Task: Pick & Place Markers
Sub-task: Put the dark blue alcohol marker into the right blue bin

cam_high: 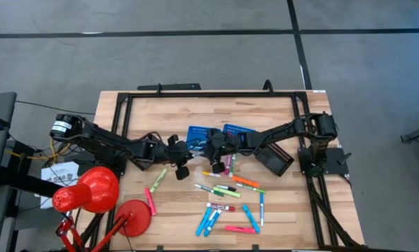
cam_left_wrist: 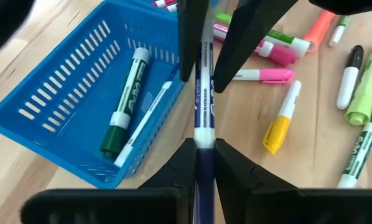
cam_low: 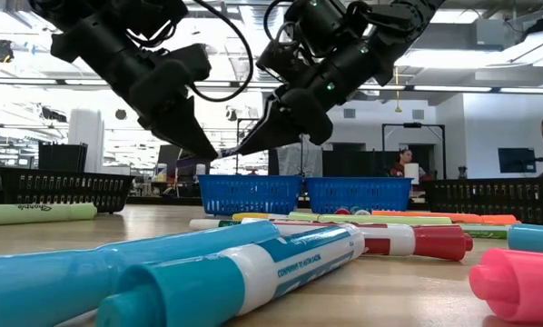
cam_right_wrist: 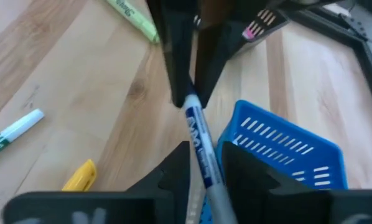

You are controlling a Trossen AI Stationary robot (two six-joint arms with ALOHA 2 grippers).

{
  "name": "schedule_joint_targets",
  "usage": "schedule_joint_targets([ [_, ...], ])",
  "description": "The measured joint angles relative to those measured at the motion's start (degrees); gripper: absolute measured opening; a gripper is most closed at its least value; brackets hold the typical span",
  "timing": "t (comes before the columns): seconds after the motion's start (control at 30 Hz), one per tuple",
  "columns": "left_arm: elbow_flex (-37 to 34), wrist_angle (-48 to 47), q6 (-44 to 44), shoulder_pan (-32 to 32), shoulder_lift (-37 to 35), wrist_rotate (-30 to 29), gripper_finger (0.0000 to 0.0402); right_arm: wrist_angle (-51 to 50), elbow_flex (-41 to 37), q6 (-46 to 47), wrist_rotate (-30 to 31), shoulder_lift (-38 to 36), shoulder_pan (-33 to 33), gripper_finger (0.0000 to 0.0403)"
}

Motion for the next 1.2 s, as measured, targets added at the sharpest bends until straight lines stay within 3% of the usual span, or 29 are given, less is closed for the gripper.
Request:
schedule_joint_targets([
  [0.17,0.00,0.08,0.06,0.68,0.00,-0.04,0.0062,-0.54,0.00,-0.17,-0.19,0.00,-0.10,0.0026],
  [0.3,0.00,0.90,-0.13,0.66,-0.01,-0.32,0.0068,-2.47,0.00,-2.21,0.90,-0.02,-0.38,0.0021],
  [0.5,0.00,0.89,-0.13,0.66,-0.02,-0.81,0.0071,-5.54,-0.02,-2.49,7.46,-0.08,-0.26,0.0042],
  [0.73,0.00,0.85,-0.27,0.66,-0.02,-1.52,0.0086,-15.88,0.75,-2.15,17.87,-1.74,-0.11,0.0020],
  [0.93,0.00,0.81,-0.33,0.66,-0.02,-1.52,0.0088,-29.16,3.08,5.37,19.91,-7.79,0.62,0.0032],
  [1.03,-0.02,0.83,-0.35,0.66,-0.02,-1.52,0.0088,-34.55,3.21,10.37,23.77,-11.77,1.09,0.0041],
  [1.2,-0.04,0.87,-0.35,0.66,-0.02,-1.52,0.0088,-51.03,2.50,23.69,27.47,-17.22,-0.21,0.0020],
])
